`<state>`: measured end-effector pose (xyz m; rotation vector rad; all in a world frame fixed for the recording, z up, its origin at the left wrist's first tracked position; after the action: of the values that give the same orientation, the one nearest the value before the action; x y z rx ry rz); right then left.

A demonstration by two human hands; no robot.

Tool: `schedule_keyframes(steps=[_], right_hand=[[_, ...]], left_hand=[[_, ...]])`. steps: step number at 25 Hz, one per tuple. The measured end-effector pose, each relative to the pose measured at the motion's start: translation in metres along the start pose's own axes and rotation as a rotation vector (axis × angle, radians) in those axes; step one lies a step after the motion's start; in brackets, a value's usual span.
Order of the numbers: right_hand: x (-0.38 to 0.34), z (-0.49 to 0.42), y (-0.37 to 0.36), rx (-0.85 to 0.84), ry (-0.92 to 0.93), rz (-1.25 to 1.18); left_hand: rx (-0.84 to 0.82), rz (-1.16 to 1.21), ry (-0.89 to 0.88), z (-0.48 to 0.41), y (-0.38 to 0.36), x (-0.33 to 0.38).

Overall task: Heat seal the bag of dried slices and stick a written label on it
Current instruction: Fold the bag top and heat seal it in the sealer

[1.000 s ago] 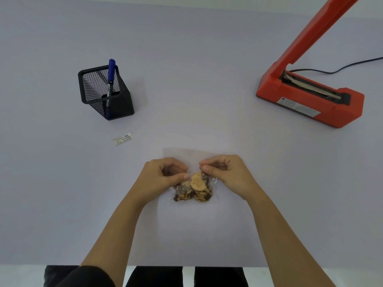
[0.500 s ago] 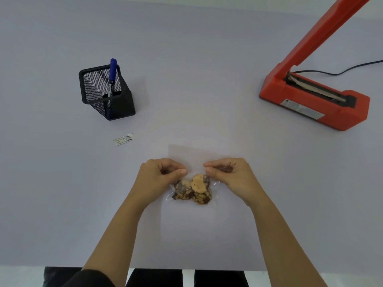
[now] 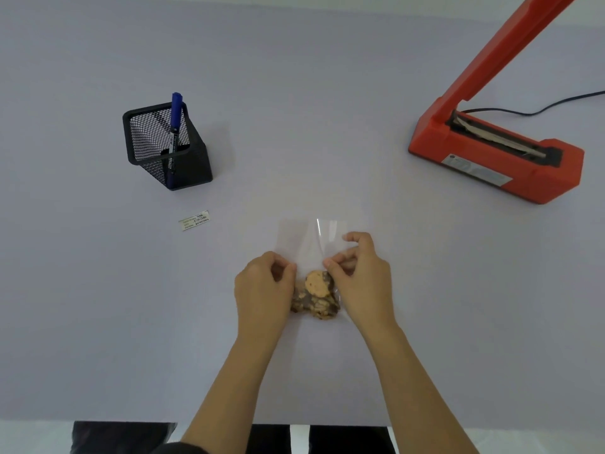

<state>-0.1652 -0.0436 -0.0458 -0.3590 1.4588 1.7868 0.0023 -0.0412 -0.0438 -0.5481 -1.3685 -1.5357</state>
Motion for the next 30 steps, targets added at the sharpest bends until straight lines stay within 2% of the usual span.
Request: schedule_keyframes(steps=[4,6,8,10,13,26,30], right_hand=[[-0.007,-0.001,0.000,0.015,0.051,0.118],[-0.006,-0.003,0.004,0.046,0.069,0.240],[-0.006,-0.007,0.009,0.043,0.068,0.320],[-0.009,-0.011,0.006,-0.019,0.101,0.325],[-0.017,-0.015,0.001,-0.102,0.137,0.338],[-0.016,-0.021,0.004,-0.137,0.069,0.387],[-0.015,-0.021,0.004,-0.134,0.094,0.375]], left_hand=[[0.079,0.009,0.042,-0.001,0.001,-0.002],[0.080,0.035,0.045,-0.002,0.003,0.000],[0.032,-0.038,-0.020,-0.005,0.001,0.007],[-0.073,-0.137,-0.107,-0.008,-0.009,0.015],[-0.192,-0.199,-0.105,-0.012,-0.021,0.021],[-0.250,-0.228,-0.077,-0.019,-0.013,0.017],[-0.250,-0.253,-0.137,-0.020,-0.001,0.009]])
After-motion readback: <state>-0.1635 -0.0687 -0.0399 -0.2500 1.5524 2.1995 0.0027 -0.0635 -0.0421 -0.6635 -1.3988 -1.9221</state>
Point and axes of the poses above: each hand's wrist, its own z-axis away from the middle knuckle, its own y-axis out of the back of the hand, x = y × z, the point moved 6 cm from there along -z, towards the middle knuckle, and after that the axes turned 15 degrees about z, right-handed, at the moved point
